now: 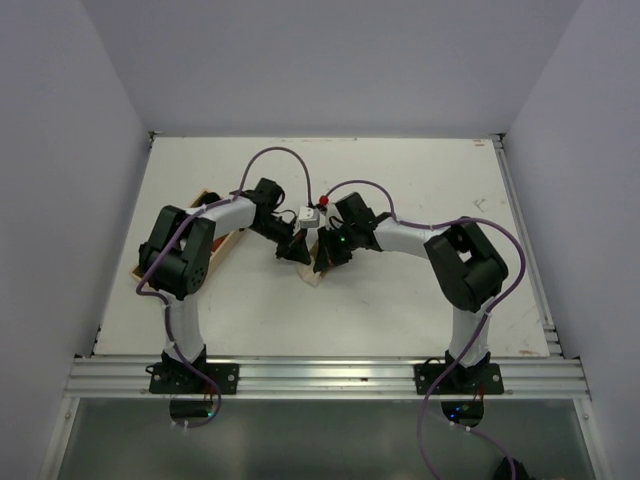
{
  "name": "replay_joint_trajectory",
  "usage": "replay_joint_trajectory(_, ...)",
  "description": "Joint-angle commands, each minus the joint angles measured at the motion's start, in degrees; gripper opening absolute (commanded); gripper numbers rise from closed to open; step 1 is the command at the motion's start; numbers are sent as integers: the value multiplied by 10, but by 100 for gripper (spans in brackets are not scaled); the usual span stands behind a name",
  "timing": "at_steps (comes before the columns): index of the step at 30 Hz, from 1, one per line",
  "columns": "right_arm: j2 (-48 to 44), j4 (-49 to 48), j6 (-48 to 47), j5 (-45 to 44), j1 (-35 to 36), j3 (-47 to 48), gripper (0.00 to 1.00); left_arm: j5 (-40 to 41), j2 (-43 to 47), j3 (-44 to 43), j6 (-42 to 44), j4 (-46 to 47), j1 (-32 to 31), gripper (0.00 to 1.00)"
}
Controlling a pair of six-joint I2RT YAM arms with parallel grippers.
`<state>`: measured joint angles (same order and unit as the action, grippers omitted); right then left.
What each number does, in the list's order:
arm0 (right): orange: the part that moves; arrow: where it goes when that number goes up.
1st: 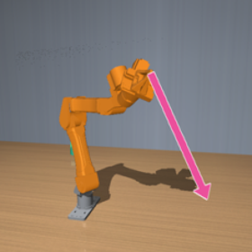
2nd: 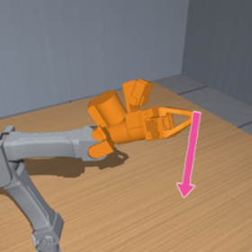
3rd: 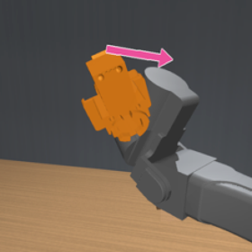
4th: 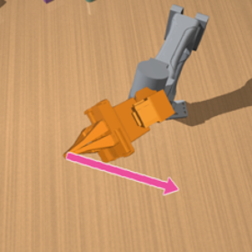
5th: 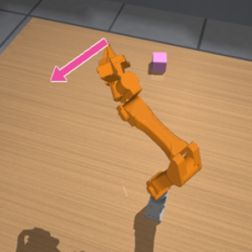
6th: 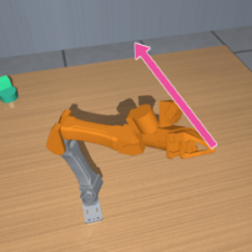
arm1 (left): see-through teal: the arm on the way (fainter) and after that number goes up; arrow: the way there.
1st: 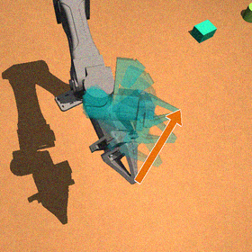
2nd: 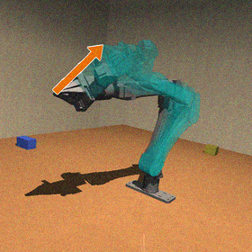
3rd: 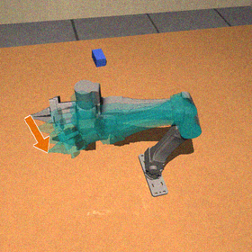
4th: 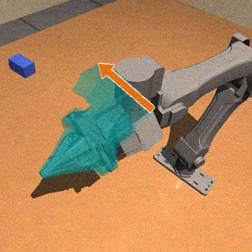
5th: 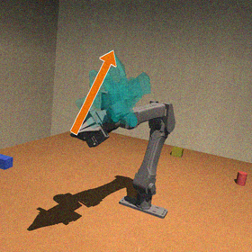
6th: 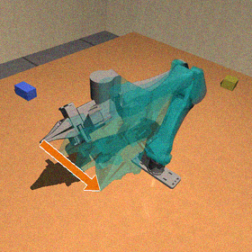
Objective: Roll the underwear
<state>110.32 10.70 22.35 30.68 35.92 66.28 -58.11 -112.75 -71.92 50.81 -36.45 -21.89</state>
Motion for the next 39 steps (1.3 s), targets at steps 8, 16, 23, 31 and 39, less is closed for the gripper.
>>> replay_joint_trajectory(8, -19, -2, 2, -10, -4, 10, 11, 36, -8, -17, -53, 62, 6, 0)
replay_joint_trajectory(16, -44, 16, 6, -52, -4, 14, 23, 46, -21, -26, -73, 64, 4, 0)
replay_joint_trajectory(23, -101, 11, 23, -113, -4, -18, 25, 48, -29, -30, -76, 57, 4, 0)
replay_joint_trajectory(31, -183, 19, -3, -256, 39, -55, 26, 45, -34, -36, -82, 55, 4, 0)
replay_joint_trajectory(39, -199, 25, -120, -414, 163, -41, 35, 45, -45, -48, -86, 36, 3, 0)
